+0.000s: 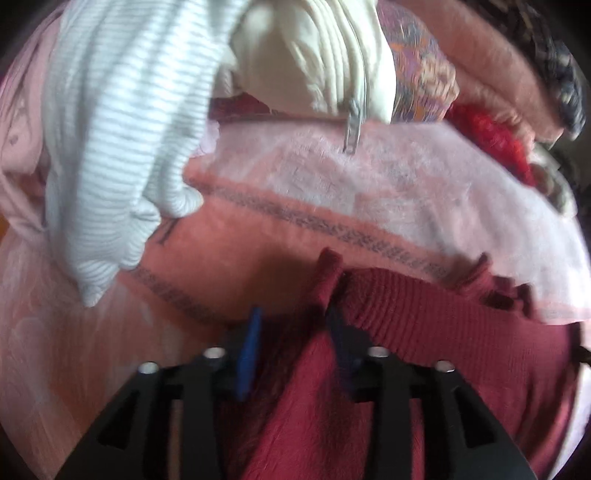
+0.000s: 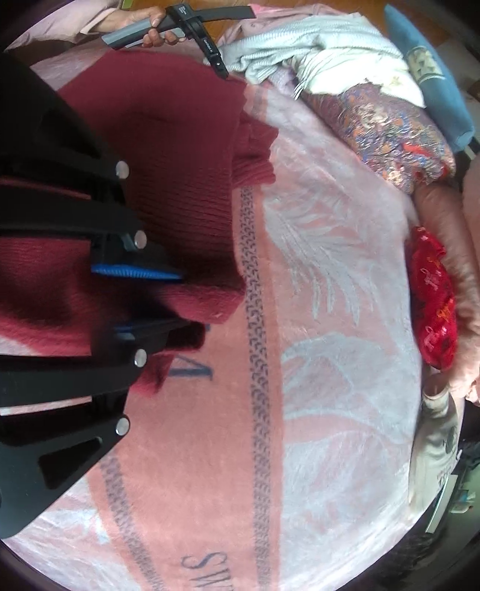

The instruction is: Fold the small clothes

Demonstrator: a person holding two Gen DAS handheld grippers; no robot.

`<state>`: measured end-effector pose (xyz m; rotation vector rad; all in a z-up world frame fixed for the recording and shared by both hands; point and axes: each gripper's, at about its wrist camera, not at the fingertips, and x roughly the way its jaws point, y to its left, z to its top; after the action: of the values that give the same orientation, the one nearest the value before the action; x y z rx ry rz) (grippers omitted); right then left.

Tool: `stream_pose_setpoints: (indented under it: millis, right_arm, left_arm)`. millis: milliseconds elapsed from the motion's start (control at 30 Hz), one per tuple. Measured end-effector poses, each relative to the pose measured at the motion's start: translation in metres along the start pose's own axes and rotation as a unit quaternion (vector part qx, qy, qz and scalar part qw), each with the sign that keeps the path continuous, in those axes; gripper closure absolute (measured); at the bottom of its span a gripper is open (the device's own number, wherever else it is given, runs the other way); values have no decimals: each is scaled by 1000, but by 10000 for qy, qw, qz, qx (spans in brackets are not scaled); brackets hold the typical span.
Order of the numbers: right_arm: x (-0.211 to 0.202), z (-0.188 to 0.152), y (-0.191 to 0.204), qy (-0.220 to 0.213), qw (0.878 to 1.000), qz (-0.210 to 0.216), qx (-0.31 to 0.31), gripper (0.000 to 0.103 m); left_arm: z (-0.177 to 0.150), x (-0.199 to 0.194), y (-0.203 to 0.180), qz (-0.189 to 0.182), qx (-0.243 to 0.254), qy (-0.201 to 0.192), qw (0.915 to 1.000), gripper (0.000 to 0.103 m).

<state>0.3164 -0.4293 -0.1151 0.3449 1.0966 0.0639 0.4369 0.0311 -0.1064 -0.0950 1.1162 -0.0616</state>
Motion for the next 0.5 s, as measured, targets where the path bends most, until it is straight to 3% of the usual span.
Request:
stream_pose_setpoints:
  millis: [33,133,200,333,500]
  right_arm:
    - [-8,-3,-3,10,10000,54,72,72]
    - [-37,-28,-8,128,9997,192,-6,65]
    - [-51,-52,-7,302,9993,206,-63,55]
    - [-74,-115,-6,574,9970,512,-68,55]
    - [-67,-176,8,935,9920,824,-209,57]
  left_arm:
    - [-1,-6,3,-96,15,49,9999,45]
    - [-26,-33,15,-192,255,140,9994,41]
    - [-50,-41,23,-56,490,345,9982,37]
    - [-113,-58,48,4,664,555,9962,37]
    - [-152,-68,59,-490,623,541,9954,37]
